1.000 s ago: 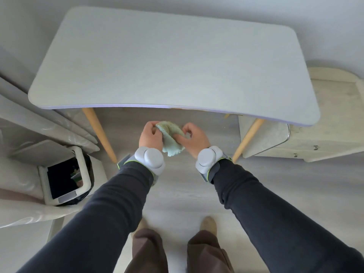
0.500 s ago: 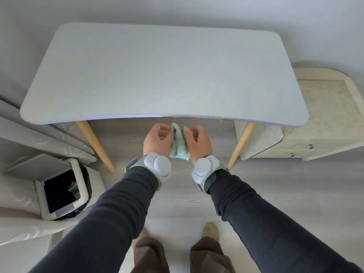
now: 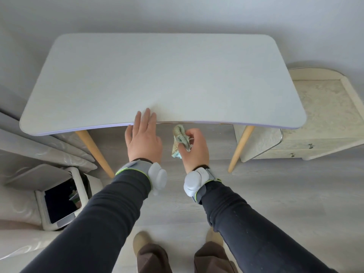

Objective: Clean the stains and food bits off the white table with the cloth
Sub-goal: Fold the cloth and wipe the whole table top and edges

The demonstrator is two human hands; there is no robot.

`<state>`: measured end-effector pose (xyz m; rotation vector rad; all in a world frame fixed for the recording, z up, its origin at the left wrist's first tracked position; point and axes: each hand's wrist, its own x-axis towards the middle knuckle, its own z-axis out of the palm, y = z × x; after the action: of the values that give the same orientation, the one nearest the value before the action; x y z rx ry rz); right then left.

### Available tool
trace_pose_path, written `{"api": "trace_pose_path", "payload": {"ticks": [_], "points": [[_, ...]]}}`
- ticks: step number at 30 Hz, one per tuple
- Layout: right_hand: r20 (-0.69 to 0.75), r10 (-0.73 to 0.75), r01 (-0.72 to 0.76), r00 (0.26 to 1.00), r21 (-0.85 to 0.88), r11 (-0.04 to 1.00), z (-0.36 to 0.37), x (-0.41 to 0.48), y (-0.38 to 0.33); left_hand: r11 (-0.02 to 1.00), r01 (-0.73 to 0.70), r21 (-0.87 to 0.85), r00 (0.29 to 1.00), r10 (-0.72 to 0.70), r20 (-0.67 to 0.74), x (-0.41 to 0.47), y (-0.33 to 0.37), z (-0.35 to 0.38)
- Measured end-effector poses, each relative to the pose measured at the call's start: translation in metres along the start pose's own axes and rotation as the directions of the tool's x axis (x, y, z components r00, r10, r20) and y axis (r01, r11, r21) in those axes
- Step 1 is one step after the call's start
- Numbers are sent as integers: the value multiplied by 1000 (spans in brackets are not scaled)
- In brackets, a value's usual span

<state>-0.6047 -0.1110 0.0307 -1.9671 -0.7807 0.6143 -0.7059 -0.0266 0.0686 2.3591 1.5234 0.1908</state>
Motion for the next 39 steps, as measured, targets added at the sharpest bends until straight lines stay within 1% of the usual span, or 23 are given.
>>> {"api": "trace_pose_path", "payload": {"ticks": [2,4,6,11,13,16,17,18,21,22,24,26,27,28,29,31,33,35,38,39], "points": [[27,-22,23,999,-24,999,4,3,-4,996,13,89,999,-17,46,4,-6,-1],[53,-35,39,998,-69,997,12,7,-9,995,12,98,998,-17,54,6,-9,-4],[62,-45,52,997,-107,993,22,10,-17,995,-3,100,1000,1,25,10,-13,-6],[65,-71,78,995,-106,991,44,10,-34,992,-18,127,1000,16,12,18,-15,-13],[10,-34,35,999,-105,994,45,9,-34,992,-22,123,1000,21,12,19,-14,-15],[-172,119,-122,978,-9,992,38,9,-29,992,-29,126,1000,28,5,20,-15,-17],[-204,158,-157,966,21,987,36,10,-27,991,-31,132,1000,31,4,20,-15,-17],[-210,165,-163,964,31,986,37,10,-27,990,-31,136,1000,31,2,20,-16,-17],[-166,98,-98,981,11,995,41,9,-31,990,-26,140,999,29,-16,19,-15,-16],[-164,98,-97,982,14,995,43,9,-32,989,-23,143,999,27,-24,19,-15,-16],[-204,170,-160,964,66,985,41,8,-32,988,-22,150,999,26,-22,18,-14,-15],[-276,277,-242,920,156,958,39,8,-30,989,-21,150,1000,24,-16,18,-14,-14],[-296,306,-260,905,185,948,40,8,-30,989,-18,148,1000,21,-16,18,-14,-13],[-291,305,-255,907,197,947,41,8,-32,989,-13,147,1000,16,-19,18,-14,-14],[-260,273,-229,926,188,955,44,8,-33,989,-8,146,1000,11,-22,18,-13,-13],[-163,157,-140,974,110,984,49,7,-34,988,-7,152,1000,10,-20,17,-13,-13],[-107,90,-83,990,69,994,49,8,-33,986,-14,165,1000,16,-15,16,-13,-14],[-149,132,-114,980,122,986,42,10,-30,985,-16,172,1000,19,-16,17,-14,-13],[-290,257,-202,922,205,958,32,11,-21,986,-9,166,999,14,-33,17,-14,-11],[-306,261,-203,915,209,957,31,11,-20,987,-6,163,999,13,-42,17,-13,-10]]}}
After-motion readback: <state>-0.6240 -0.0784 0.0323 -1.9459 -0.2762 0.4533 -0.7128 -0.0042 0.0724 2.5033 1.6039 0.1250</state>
